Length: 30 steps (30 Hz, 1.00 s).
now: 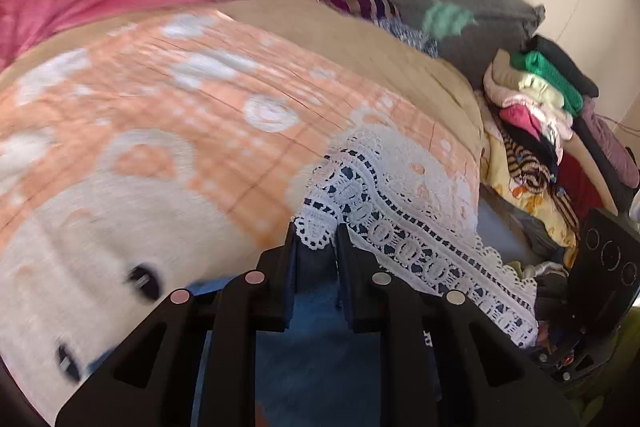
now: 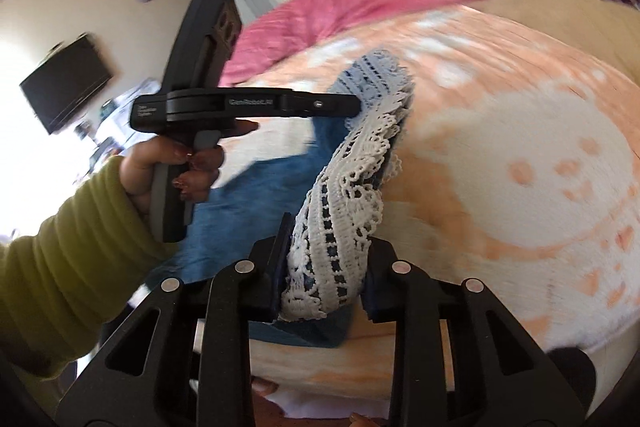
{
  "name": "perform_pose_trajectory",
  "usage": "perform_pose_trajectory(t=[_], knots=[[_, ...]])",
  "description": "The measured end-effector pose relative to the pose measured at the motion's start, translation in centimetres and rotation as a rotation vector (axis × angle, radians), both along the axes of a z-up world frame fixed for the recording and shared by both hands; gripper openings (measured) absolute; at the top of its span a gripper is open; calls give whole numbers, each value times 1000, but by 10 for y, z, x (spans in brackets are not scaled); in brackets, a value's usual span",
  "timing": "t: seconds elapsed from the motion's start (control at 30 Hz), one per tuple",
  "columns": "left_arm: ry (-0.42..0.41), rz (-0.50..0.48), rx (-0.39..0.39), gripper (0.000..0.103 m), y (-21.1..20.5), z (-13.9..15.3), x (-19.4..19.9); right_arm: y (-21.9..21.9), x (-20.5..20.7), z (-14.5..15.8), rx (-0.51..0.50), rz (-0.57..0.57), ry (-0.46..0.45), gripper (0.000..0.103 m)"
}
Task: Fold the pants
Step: 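Lift the lace hems with the left tool and fold them over toward the waistband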
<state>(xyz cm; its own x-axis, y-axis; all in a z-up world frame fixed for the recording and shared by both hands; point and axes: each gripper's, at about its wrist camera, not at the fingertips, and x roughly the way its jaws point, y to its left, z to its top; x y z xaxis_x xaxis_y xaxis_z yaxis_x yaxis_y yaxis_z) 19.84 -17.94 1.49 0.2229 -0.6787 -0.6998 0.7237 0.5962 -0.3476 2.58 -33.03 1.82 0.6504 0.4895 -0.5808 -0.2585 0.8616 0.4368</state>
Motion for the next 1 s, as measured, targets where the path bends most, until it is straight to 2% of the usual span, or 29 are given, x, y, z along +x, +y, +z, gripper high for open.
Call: perform_pose_trajectory(t=[0.13, 0.23, 0.37, 0.47, 0.5, 0.53, 0.6, 0.7, 0.8, 0.9, 1.0], knots=[[-6, 79, -36, 17, 55, 7, -8, 50, 6, 10, -28, 126, -27, 22], [27, 147, -7, 17, 89, -5, -10, 83, 16, 2, -66, 194, -3, 22], [90, 215, 24, 18, 114, -29, -3, 118, 27, -19, -139, 256, 52, 22], [119, 251, 17, 22, 126, -37, -3, 136, 32, -31, -201, 292, 70, 22], [122, 262, 6, 27, 129, -36, -4, 141, 32, -32, -217, 305, 67, 23], [126, 282, -21, 31, 138, -34, -6, 146, 26, -31, -223, 316, 64, 24], [137, 338, -64, 55, 153, -31, -8, 157, 25, -31, -234, 347, 59, 29], [234, 426, -163, 59, 188, -36, -11, 179, 20, -36, -264, 410, 48, 40], [328, 474, -228, 63, 206, -50, -16, 190, 18, -43, -250, 460, 61, 46], [400, 494, -293, 66, 217, -62, -21, 193, 10, -42, -238, 511, 54, 55], [452, 500, -395, 67, 225, -68, -25, 181, 8, -31, -229, 509, 29, 62]])
